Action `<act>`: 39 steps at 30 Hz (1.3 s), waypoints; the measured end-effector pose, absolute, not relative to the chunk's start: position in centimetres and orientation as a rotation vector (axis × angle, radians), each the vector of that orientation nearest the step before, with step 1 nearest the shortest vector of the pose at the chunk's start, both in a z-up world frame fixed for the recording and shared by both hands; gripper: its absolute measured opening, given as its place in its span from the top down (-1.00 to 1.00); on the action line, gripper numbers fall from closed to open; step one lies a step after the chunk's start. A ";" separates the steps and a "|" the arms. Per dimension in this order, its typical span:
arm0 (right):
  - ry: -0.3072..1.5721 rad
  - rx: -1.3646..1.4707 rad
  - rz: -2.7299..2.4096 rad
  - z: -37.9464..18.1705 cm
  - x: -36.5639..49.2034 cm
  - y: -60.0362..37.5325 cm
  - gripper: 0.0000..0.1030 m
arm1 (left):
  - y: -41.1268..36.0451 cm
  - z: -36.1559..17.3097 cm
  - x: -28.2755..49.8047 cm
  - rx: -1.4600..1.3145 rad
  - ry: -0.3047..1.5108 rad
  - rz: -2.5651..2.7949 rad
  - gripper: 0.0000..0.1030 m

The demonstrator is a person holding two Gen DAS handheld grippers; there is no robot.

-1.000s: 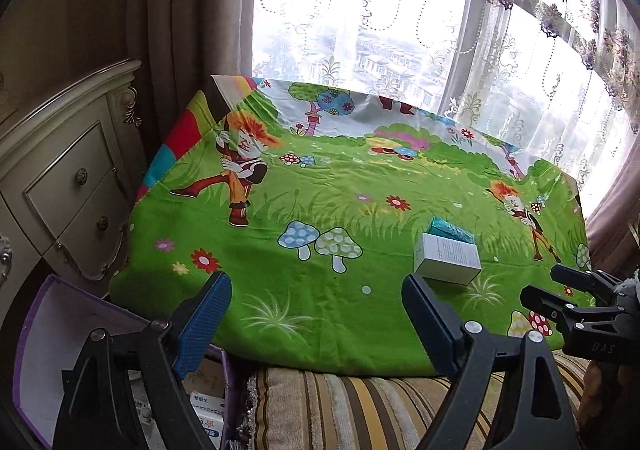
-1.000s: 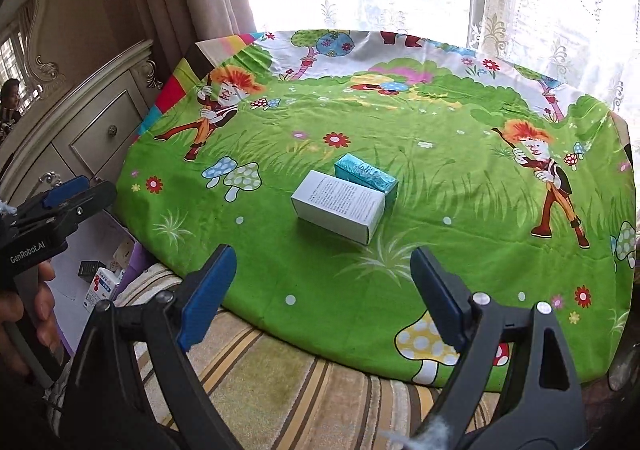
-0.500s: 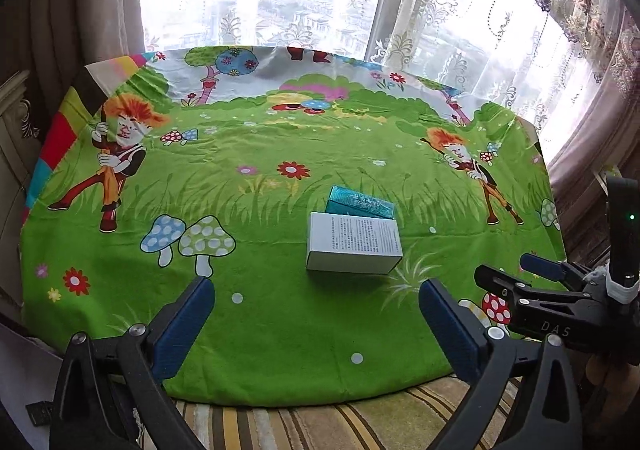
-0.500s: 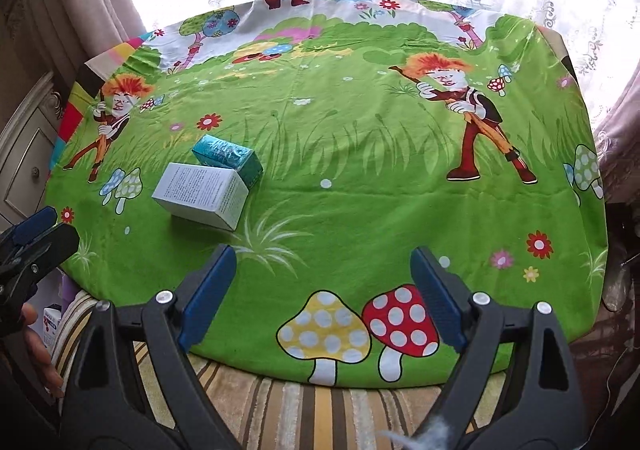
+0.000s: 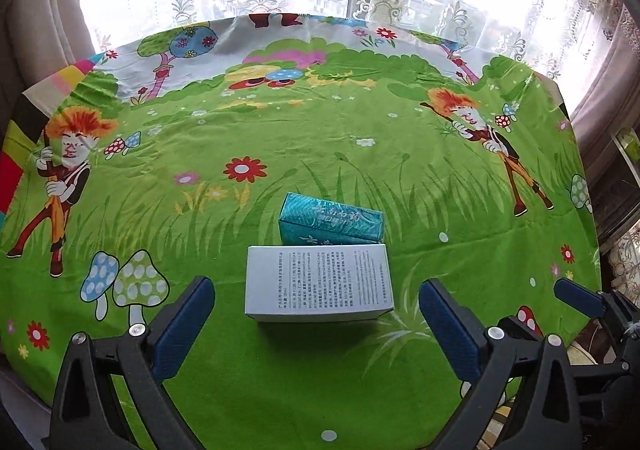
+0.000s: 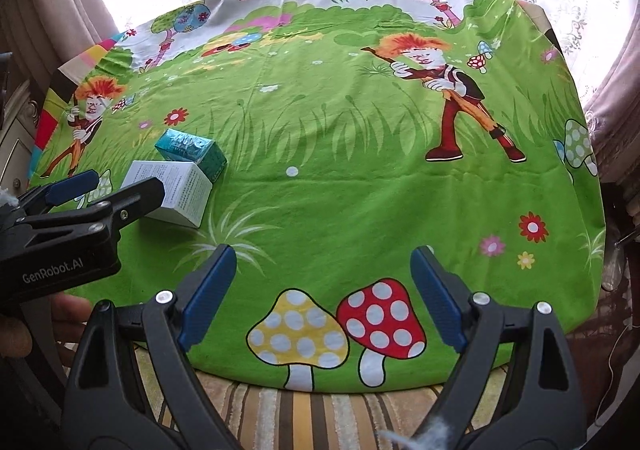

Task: Organize rigid objects
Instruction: 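Grasp the white text-printed box with the left gripper, then grasp the teal box with the right gripper while the left holds the white box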

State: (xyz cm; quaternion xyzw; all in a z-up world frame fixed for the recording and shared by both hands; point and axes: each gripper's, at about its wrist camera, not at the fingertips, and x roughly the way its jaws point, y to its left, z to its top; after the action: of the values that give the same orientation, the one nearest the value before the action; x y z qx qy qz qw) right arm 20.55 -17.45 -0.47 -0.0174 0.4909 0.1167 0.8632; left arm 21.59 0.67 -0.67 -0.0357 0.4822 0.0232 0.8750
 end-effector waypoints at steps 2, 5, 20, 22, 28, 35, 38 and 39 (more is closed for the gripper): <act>1.037 -0.030 0.247 -0.7 20.7 -17.5 -0.76 | 0.6 -1.4 21.9 -0.054 1.032 0.064 -1.00; 1.050 -0.029 0.255 -1.1 20.8 -17.3 -0.76 | 1.0 -2.5 22.2 -0.059 1.065 0.059 -1.00; 1.054 -0.088 0.257 -1.3 20.6 -16.0 -0.76 | 2.5 -4.1 22.6 -0.140 1.093 0.018 -0.68; 1.053 -0.104 0.272 -1.2 20.6 -15.5 -0.76 | 3.2 -3.9 22.0 -0.165 1.083 0.023 -0.68; 1.031 -0.162 0.343 -0.5 20.8 -13.1 -0.76 | 5.7 -2.9 18.9 -0.249 1.055 0.078 -0.68; 0.961 -0.322 0.491 0.1 22.4 -8.8 -0.76 | 8.2 -1.5 15.8 -0.322 0.977 0.143 -0.68; 0.946 -0.358 0.560 0.0 23.5 -7.2 -0.76 | 8.9 -1.1 14.7 -0.343 0.954 0.160 -0.68; 0.938 -0.375 0.576 0.0 23.9 -6.6 -0.76 | 9.2 -1.0 14.3 -0.349 0.946 0.165 -0.68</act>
State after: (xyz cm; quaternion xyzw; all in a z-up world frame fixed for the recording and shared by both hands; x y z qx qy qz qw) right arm 23.90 -6.59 0.00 -0.1771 0.4429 0.2719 0.8358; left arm 14.26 9.20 -1.03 -0.1669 0.4527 0.0788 0.8723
